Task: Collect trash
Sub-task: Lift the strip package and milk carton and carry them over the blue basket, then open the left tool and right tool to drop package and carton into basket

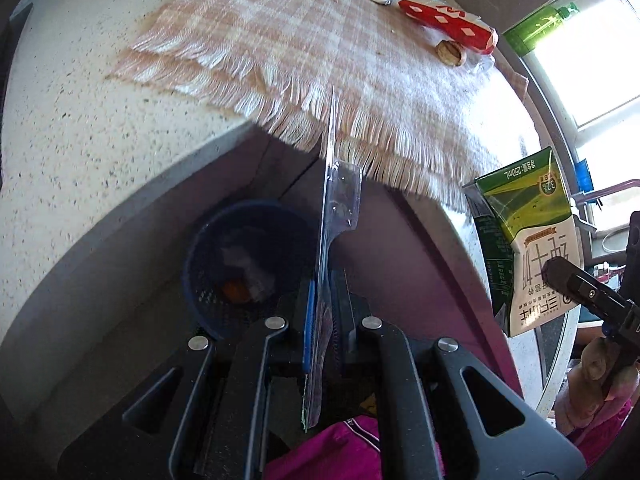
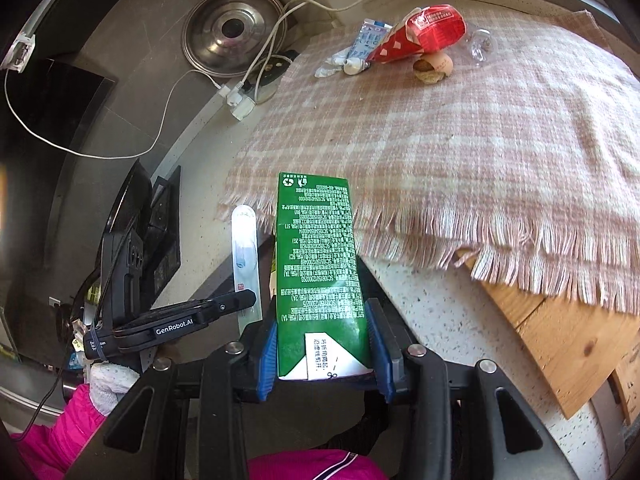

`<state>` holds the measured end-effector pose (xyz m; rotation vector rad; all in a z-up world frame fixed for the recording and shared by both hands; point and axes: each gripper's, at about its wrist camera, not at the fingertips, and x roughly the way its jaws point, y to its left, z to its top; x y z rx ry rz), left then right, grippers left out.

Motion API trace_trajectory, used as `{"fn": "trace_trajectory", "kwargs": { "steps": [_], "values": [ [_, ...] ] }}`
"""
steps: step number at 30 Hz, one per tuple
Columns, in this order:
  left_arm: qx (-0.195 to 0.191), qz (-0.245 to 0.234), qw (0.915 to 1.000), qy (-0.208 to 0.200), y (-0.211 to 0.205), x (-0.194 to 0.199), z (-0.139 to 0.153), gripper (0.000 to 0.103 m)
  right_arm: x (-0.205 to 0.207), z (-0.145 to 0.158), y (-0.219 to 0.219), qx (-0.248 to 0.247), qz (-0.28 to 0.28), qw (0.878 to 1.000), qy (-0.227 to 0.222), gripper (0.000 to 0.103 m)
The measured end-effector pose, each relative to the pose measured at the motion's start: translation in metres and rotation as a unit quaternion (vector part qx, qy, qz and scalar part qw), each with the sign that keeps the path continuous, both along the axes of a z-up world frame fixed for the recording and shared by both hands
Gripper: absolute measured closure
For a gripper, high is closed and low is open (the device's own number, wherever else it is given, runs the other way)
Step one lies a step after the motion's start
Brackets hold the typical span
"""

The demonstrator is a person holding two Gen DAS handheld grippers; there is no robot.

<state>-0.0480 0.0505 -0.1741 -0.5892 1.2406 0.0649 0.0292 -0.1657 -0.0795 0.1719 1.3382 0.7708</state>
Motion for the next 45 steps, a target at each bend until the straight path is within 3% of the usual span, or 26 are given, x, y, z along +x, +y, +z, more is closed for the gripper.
{"fn": "trace_trajectory", "kwargs": {
  "steps": [14,26,45],
  "values": [
    [-0.002,-0.024,0.9981,0.057,-0.015,-0.047,-0.053,0.098,-0.054,-0.034,0.013,-0.042,0.017,0.999,0.016,0.063],
    [0.008,-0.027,0.9945,0.101,-0.018,-0.051,-0.094,0.098,-0.079,-0.065,0.032,-0.091,0.05,0.995,0.007,0.063],
    [0.026,-0.034,0.9917,0.121,-0.023,-0.034,-0.106,0.098,-0.064,-0.099,0.056,-0.123,0.055,0.991,0.018,0.062]
  ]
}}
